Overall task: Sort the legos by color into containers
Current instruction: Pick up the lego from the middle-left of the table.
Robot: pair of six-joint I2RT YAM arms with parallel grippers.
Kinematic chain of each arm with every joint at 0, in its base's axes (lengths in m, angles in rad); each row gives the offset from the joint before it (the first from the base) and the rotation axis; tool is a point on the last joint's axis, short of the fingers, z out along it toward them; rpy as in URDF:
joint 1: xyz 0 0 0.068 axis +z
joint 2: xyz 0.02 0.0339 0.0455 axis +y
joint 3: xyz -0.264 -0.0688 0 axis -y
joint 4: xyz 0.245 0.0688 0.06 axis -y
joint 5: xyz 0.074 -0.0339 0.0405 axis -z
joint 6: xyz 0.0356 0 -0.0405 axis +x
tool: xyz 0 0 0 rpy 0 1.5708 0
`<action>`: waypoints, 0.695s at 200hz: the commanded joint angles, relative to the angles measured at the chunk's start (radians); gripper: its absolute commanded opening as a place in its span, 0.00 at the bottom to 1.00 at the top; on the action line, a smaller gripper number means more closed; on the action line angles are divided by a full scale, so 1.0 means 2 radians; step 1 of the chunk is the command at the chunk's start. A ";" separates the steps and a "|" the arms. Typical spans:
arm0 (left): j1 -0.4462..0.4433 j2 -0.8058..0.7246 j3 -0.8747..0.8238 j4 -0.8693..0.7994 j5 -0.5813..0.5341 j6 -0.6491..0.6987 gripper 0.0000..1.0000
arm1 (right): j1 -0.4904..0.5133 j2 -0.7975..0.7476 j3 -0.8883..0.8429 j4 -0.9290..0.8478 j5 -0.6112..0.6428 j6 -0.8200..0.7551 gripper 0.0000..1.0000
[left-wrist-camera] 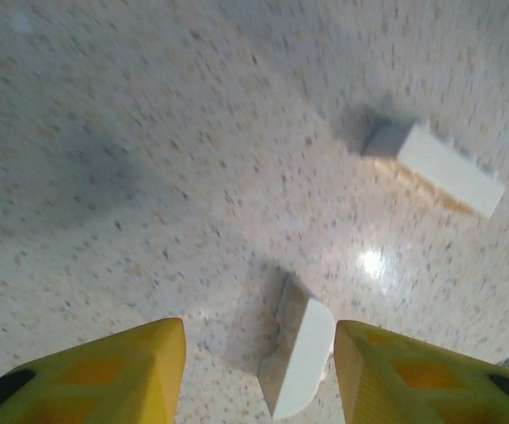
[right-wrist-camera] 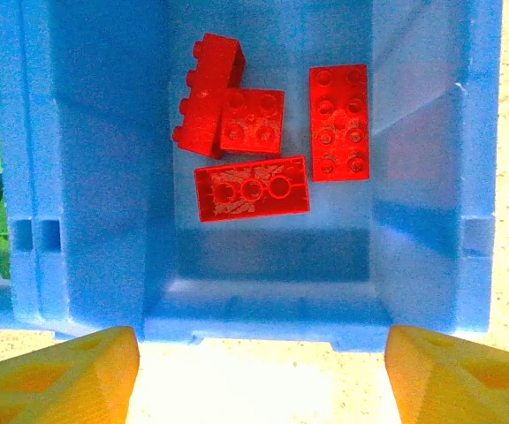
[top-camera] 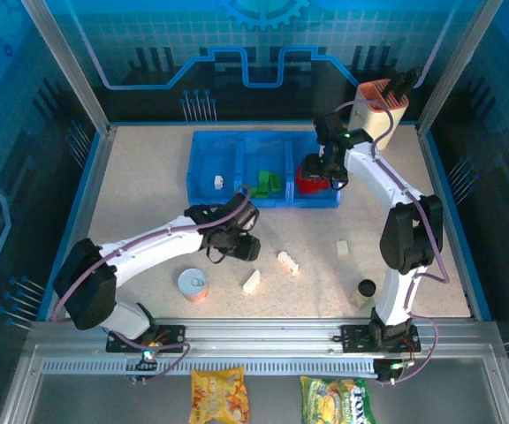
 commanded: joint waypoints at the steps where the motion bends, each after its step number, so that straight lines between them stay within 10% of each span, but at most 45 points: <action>1: -0.026 0.016 0.013 -0.038 -0.016 0.008 0.50 | -0.002 -0.022 -0.013 -0.009 0.005 -0.005 0.75; 139: -0.110 0.134 0.031 -0.038 -0.039 -0.018 0.53 | -0.014 -0.036 -0.043 0.000 0.004 -0.009 0.75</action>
